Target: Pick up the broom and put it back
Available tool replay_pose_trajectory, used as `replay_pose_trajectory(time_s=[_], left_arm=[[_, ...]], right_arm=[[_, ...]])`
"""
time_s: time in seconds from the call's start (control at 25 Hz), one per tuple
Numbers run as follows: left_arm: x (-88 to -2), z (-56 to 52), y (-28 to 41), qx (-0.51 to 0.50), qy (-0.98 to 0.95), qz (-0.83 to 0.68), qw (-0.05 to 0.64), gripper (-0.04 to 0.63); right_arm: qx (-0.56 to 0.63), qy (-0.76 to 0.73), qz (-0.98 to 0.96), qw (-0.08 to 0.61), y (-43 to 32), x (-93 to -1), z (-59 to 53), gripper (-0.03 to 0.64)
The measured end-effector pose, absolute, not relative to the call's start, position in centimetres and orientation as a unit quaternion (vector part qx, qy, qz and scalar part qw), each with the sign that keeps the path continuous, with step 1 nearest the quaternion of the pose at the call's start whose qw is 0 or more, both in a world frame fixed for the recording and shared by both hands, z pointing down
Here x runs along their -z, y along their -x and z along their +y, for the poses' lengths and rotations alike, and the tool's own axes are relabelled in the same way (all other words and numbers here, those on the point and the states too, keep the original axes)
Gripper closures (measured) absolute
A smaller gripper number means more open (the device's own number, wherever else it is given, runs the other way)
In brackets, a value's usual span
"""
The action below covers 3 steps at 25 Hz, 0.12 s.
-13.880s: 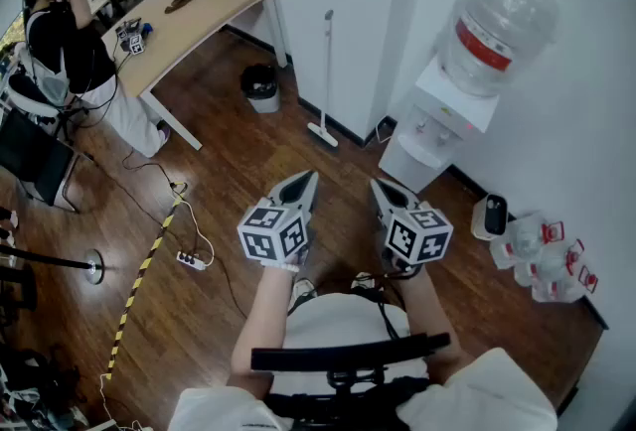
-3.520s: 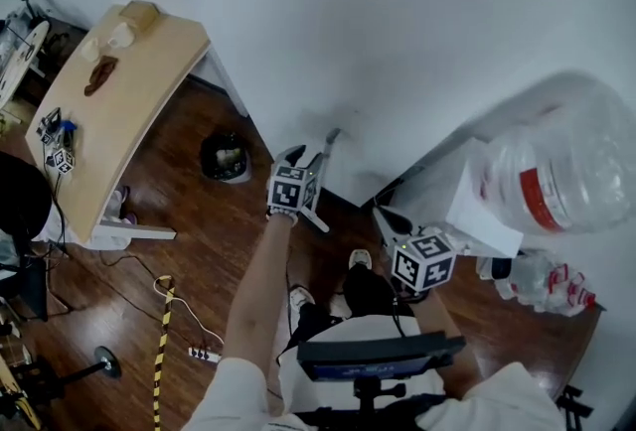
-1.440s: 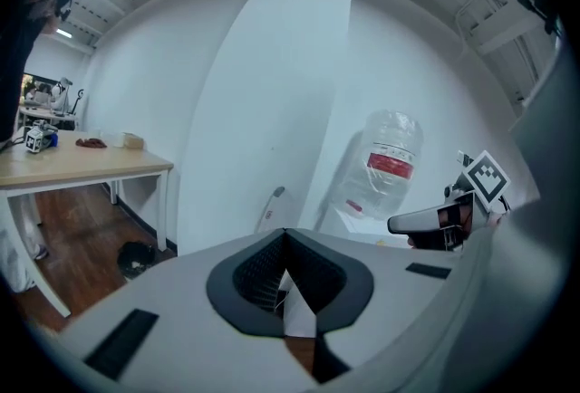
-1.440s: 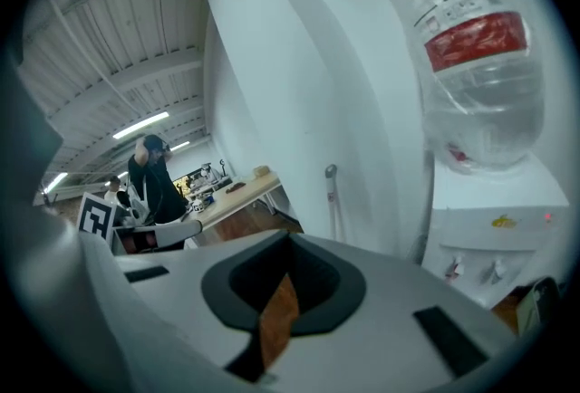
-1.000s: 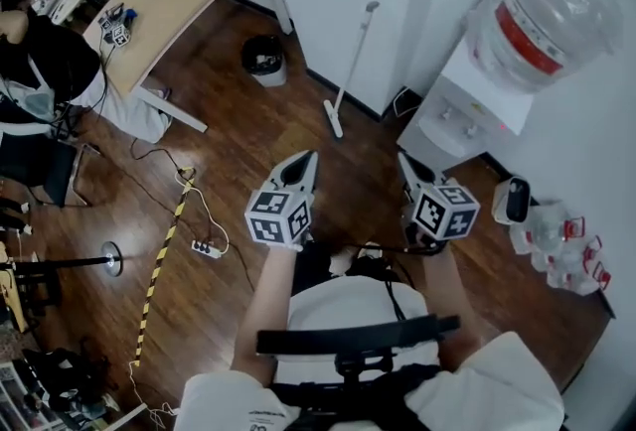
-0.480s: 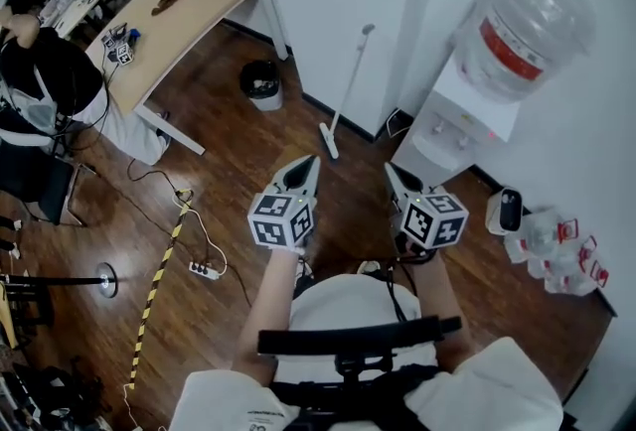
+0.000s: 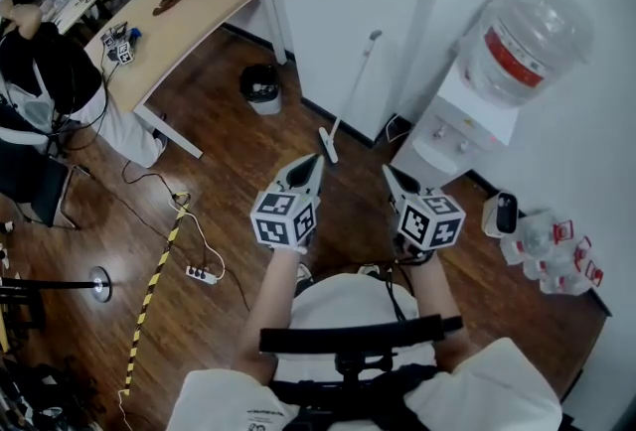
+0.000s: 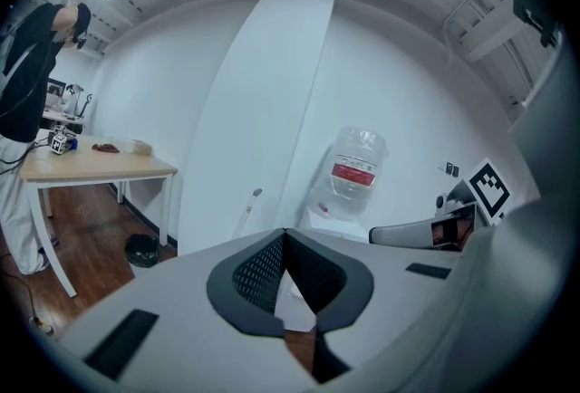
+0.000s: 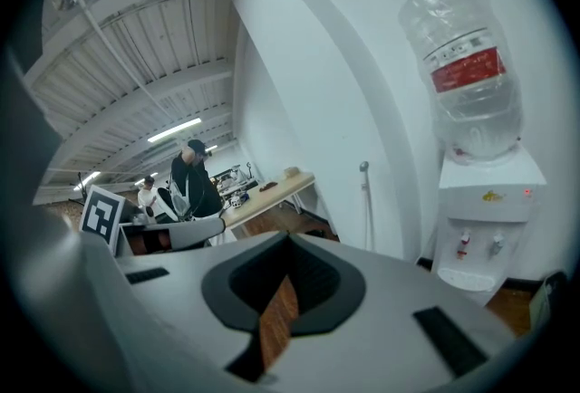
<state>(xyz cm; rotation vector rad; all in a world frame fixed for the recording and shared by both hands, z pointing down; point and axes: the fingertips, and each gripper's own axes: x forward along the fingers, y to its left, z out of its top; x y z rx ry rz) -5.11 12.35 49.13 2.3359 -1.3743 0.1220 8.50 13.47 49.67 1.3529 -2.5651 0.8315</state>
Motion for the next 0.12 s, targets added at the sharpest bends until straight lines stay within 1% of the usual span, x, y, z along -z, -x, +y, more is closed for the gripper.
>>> replay_pose_trajectory(time_s=[0.12], left_arm=[[-48.96, 12.43, 5.73, -0.044, -0.843, -0.493, 0.210, 0.594]], right_arm=[[-0.272, -0.450, -0.848, 0.066, -7.88, -49.70, 13.58, 0.601]])
